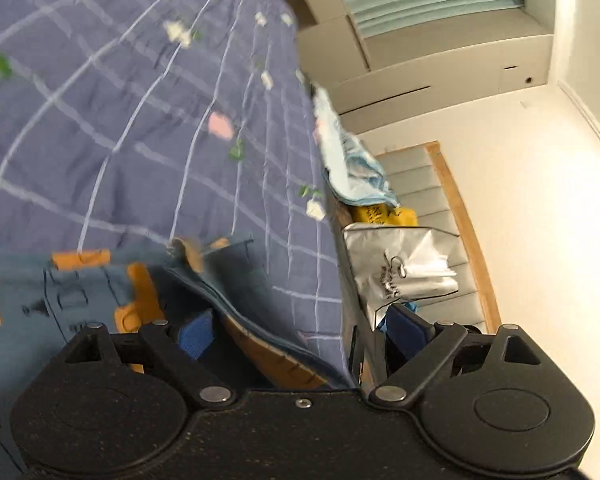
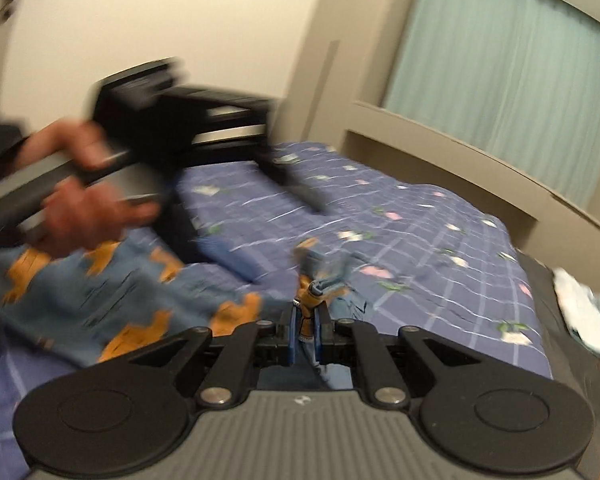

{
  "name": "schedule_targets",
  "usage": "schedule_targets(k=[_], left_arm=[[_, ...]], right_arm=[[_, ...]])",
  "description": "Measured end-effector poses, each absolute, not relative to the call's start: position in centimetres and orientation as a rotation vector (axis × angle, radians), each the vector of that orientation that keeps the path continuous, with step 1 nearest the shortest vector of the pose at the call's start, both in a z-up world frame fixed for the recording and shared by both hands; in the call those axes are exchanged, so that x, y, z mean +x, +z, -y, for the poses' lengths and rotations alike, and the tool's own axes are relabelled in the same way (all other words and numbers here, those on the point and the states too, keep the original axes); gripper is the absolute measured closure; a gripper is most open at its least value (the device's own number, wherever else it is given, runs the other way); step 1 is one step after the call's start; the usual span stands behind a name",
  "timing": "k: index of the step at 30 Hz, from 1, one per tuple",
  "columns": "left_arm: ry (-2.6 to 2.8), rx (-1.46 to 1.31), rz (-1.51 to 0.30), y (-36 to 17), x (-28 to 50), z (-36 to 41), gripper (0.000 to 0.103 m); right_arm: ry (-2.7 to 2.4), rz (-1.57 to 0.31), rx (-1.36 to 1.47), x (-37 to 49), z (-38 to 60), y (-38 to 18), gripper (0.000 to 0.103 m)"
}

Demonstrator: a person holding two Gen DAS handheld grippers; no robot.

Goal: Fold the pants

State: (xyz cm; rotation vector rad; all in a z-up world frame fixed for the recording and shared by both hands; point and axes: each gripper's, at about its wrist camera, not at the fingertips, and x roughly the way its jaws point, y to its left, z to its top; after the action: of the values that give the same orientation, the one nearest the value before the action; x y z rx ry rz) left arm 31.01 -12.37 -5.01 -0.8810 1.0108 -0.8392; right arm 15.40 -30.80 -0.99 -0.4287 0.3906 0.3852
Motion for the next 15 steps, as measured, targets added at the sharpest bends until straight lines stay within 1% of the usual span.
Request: schedule_targets(k=[2,4,5,7,8,9,10,11,12,13,15], left_arm=[[-0.812,-0.89,-1.032,-6.0,30.7,12.5,0.013],[-0.781,-0.897,-1.044,-6.7,30.7,12.4,0.021],[-0.767,-0.898,-1.045,-7.0,30.4,12.4,0.022],[-0.74,-0.893,-1.049,-7.4,30.5,12.2,0.033],[-0.724,-0.883,-1.053,-7.5,30.6,12.2,0.037],[-0.707,-0.872,-1.057,-7.5,30.6,12.4,0.047],[-0.687,-0.858,-1.065,-7.5,30.7,12.7,0.06],[-0.677,-0.854,-1.066,-7.5,30.7,12.1,0.066],[-0.666,-0.851,-1.06,-7.4,30.7,11.9,0.077],[-0.656,-0.847,-1.053,-7.2,30.8,11.7,0.085],[-0.649,-0.835,-1.037,-6.6,30.7,11.7,0.089]], right_arm=[[0.403,-0.412,-0.456,15.3,29.8,-2.0,0.093],[0.413,-0.431,-0.458,15.1,29.6,-2.9,0.094],[0.414,-0.439,-0.453,15.1,29.6,-3.2,0.094],[0.413,-0.451,-0.443,15.1,29.7,-3.6,0.094],[0.411,-0.455,-0.441,15.1,29.6,-3.8,0.094],[0.41,-0.458,-0.439,15.4,29.7,-4.0,0.094],[0.409,-0.461,-0.438,15.0,29.8,-4.0,0.094],[0.406,-0.463,-0.441,15.1,29.7,-4.2,0.094],[0.402,-0.462,-0.446,14.8,29.8,-4.3,0.094],[0.396,-0.459,-0.45,14.8,29.7,-4.3,0.094],[0.389,-0.452,-0.449,14.3,29.5,-4.2,0.094]])
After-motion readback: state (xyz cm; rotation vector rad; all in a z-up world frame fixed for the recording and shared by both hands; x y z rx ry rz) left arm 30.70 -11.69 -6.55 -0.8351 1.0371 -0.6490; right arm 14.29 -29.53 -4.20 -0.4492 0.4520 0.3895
